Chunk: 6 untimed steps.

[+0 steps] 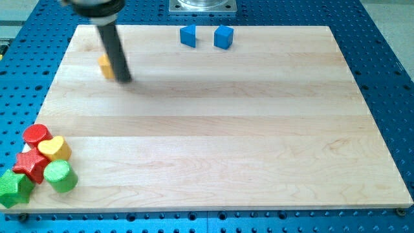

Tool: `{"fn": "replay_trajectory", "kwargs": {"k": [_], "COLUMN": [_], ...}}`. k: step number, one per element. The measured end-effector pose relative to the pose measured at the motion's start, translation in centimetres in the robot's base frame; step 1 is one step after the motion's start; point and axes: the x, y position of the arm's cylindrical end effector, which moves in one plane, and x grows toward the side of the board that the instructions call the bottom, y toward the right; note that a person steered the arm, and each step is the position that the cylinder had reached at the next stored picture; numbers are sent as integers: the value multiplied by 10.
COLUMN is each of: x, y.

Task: Move the hexagon left side of the triangle

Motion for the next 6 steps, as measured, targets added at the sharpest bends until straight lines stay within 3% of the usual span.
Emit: {"fn": "replay_trajectory", "kwargs": {"k": [1,2,3,4,5,6], "x": [33,43,-17,-38,-1,30], "y": [-11,-70,-47,16,7,54]}}
